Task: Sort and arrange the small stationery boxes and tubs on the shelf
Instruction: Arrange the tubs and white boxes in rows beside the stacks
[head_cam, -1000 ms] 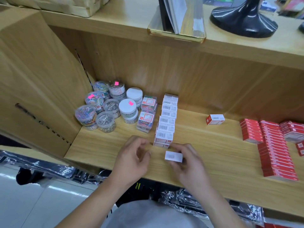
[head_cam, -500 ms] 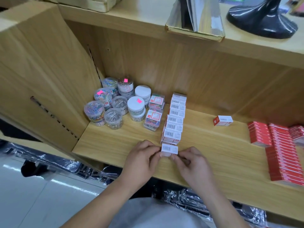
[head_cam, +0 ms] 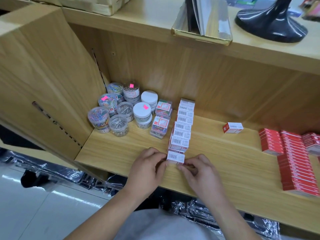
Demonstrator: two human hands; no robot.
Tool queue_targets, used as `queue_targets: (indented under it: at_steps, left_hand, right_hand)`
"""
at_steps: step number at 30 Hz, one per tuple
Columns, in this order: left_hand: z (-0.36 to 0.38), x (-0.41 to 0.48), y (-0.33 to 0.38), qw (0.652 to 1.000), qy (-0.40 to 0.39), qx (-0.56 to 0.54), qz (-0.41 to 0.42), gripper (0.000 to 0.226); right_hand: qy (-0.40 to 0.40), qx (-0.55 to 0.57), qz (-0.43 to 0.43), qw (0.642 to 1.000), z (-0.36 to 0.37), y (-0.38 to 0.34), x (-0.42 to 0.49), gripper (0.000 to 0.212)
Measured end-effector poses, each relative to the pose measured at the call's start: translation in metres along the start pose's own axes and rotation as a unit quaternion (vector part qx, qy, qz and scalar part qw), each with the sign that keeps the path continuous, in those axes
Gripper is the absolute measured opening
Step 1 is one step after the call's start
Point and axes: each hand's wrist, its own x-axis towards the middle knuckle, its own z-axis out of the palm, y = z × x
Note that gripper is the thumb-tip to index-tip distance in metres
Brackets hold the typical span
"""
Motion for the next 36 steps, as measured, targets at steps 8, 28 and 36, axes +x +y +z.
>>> queue_targets:
  at_steps: [8,28,36]
  left_hand:
    - [0.001,0.008,0.014,0.995,-0.039,0.096,0.003,0.027]
    - [0.012,0.016,0.097,0.996,-0.030,-0.080,0.037,0.010]
    - [0.017,-0.006,0.097,0.990,-0.031,-0.116,-0.073,0.010]
  right_hand:
    - [-0.079,-0.143,0.007,0.987,-0.005,-0.020,0.006,0.030]
    - [-0.010,-0.220,0.094,0.971,-0.115,0.093,0.122,0.042]
    - [-0.052,-0.022,0.106,0.993,-0.118,0.073,0.073,0.014]
